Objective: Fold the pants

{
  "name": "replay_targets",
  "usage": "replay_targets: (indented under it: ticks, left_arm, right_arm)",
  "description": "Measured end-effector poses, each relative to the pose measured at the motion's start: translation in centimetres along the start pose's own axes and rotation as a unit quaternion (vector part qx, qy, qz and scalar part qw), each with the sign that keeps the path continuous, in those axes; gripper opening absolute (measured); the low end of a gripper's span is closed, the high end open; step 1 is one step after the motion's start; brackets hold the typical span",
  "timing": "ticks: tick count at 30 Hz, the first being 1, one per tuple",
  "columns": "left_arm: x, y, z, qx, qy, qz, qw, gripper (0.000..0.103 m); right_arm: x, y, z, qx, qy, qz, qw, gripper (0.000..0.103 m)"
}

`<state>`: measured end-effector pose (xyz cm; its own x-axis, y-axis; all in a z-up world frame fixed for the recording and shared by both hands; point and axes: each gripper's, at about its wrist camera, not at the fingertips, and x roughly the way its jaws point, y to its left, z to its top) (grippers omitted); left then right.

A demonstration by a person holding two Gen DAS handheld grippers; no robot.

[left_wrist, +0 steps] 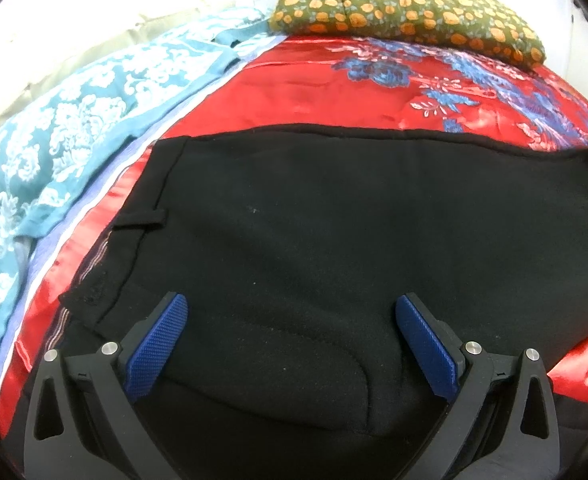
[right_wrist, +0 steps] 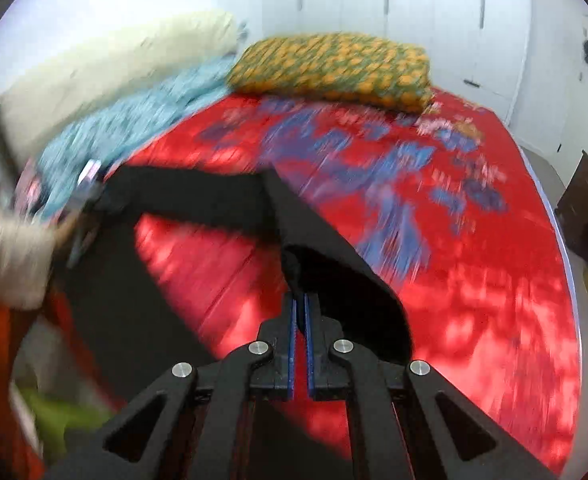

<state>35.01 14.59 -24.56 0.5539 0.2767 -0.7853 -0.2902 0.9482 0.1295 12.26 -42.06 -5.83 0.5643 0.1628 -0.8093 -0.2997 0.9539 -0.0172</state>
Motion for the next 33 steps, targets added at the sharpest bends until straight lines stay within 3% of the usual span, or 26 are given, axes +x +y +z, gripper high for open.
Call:
replay_targets:
  ticks: [2,4,6,11,15,18,21,24,26,33]
  left_arm:
    - [0.0,0.2,0.5,0.002,0.022,-0.005,0.9997,0.103]
    - [-0.5,0.4,1.2,0.018,0.06,-0.013,0.998,0.102]
    - [-2.1,1.2,1.4,0.006,0.073,-0.024,0.997,0.102]
    - [-8.2,3.6,-0.8,-0.022,0.08,-0.085,0.993,0.102]
    - [-13.5,3.7,-5.5,-0.029,0.102,-0.159,0.9817,0.102]
    - [-17.3,2.6,-9.4,-0.029,0.11,-0.215,0.9699,0.102]
    - [-19.8,1.2,-13.0,-0.008,0.094,-0.235,0.9675,0.102]
    - [-20.1,-0.8,-14.6,0.051,0.09,-0.23,0.9678,0.102]
    - [-20.0,-1.3,-14.4,0.071,0.077,-0.227,0.9683,0.102]
    - [-19.6,-0.5,-13.3,0.078,0.041,-0.188,0.9783,0.102]
  right_arm:
    - [-1.0,1.9,-4.8,0.011,0.042,-0.02,0.999,0.004]
    - [-0.5,1.7,-10.1,0.07,0.109,-0.072,0.989,0.017]
    - [-1.5,1.0,-13.1,0.14,0.126,-0.115,0.975,0.05]
    - [-7.6,1.4,-14.1,0.237,0.011,-0.181,0.955,0.074]
    - [-7.9,3.6,-13.6,0.336,-0.084,-0.149,0.926,0.079]
    - [-4.7,8.9,-12.8,0.36,-0.11,-0.135,0.917,0.08]
    - [0.2,14.8,-12.4,0.353,-0.093,-0.101,0.925,0.08]
    - [4.2,18.5,-11.0,0.288,-0.031,-0.054,0.956,0.08]
    - [5.4,20.0,-10.2,0.243,-0.014,-0.066,0.968,0.08]
    - [6.9,20.5,-10.3,0.255,0.003,-0.076,0.964,0.08]
